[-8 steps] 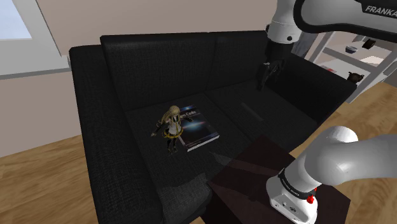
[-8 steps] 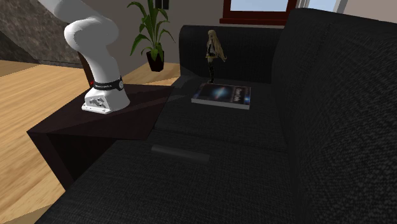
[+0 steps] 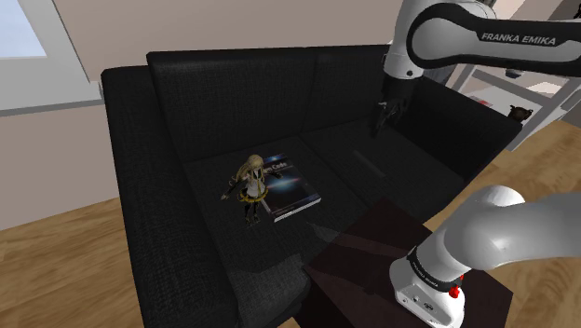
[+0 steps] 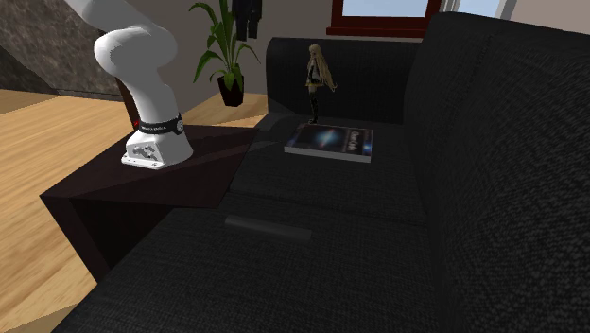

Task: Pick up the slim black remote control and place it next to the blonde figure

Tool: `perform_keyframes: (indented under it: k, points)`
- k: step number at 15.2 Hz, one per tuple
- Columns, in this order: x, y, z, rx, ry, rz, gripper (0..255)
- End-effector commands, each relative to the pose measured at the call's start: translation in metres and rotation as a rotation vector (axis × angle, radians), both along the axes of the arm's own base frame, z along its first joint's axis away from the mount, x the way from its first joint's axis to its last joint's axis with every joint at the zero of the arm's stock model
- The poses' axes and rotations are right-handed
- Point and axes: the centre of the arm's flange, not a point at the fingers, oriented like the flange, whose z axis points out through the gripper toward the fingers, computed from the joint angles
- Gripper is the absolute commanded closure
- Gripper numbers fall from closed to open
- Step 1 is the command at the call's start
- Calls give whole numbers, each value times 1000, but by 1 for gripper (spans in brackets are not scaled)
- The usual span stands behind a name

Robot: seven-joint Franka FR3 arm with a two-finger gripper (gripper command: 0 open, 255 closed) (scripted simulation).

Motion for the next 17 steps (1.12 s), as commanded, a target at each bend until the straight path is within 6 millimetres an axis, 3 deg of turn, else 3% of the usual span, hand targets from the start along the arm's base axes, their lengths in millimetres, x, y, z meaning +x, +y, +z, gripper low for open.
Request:
perform_keyframes:
  k: [1,17]
  points:
    - [6,-20,-17,6,3,-8,0]
    - [60,-173,-165,51,43,-79,0]
